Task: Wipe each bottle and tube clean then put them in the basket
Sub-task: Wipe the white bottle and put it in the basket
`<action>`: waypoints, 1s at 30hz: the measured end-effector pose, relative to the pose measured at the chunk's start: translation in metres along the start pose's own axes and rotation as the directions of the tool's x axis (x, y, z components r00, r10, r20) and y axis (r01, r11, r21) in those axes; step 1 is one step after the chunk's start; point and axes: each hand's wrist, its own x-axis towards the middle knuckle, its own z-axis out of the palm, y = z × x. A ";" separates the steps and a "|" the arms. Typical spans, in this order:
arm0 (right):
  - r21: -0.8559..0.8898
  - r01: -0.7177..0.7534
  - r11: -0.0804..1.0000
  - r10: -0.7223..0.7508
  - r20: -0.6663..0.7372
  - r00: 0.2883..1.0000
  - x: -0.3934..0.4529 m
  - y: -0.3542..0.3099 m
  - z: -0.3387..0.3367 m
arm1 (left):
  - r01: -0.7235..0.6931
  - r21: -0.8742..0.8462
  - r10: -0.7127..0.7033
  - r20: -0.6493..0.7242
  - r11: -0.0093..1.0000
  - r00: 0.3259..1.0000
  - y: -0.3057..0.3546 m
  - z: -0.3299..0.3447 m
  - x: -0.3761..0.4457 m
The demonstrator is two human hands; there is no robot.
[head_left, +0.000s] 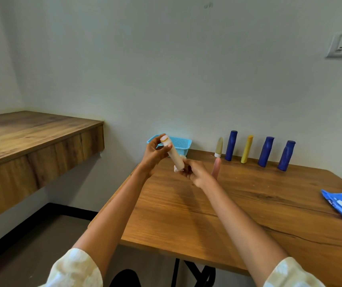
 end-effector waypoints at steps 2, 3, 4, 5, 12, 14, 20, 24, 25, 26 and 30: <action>0.127 -0.040 0.991 0.043 -0.024 0.999 0.005 0.003 0.004 | -0.029 0.080 0.027 0.020 0.996 0.999 -0.001 0.000 0.004; 0.135 -0.056 0.989 0.061 -0.031 0.998 0.006 0.004 0.007 | -0.041 0.120 0.038 0.031 0.992 0.999 -0.001 0.000 0.005; 0.140 -0.068 0.988 0.074 -0.038 0.997 0.009 0.005 0.010 | -0.052 0.145 0.048 0.032 0.988 0.998 -0.002 0.000 0.007; 0.150 -0.081 0.985 0.088 -0.041 0.995 0.010 0.006 0.011 | -0.063 0.157 0.060 0.024 0.986 0.998 -0.003 0.000 0.009; 0.183 -0.125 0.975 0.128 -0.005 0.992 0.012 0.008 0.015 | -0.104 0.209 0.123 -0.077 0.972 0.989 -0.014 -0.013 0.015; 0.194 -0.112 0.975 0.114 0.001 0.993 0.010 0.004 0.017 | -0.108 0.216 0.133 -0.106 0.970 0.985 -0.016 -0.014 0.016; 0.235 -0.010 0.972 0.017 -0.030 0.999 0.014 -0.026 0.024 | -0.090 0.220 0.121 -0.134 0.971 0.984 -0.015 -0.012 0.029; 0.153 0.041 0.987 -0.030 -0.071 0.997 0.026 -0.056 0.031 | -0.061 0.254 0.119 -0.220 0.965 0.968 -0.001 -0.009 0.056; 0.130 0.063 0.990 -0.052 -0.087 0.995 0.031 -0.064 0.033 | -0.056 0.256 0.120 -0.241 0.965 0.963 0.002 -0.009 0.065; 0.119 0.087 0.989 -0.075 -0.101 0.992 0.038 -0.072 0.035 | -0.051 0.259 0.118 -0.253 0.965 0.960 0.004 -0.011 0.076; 0.055 0.142 0.988 -0.132 -0.161 0.978 0.078 -0.100 0.034 | -0.027 0.294 0.105 -0.253 0.955 0.962 0.002 -0.019 0.123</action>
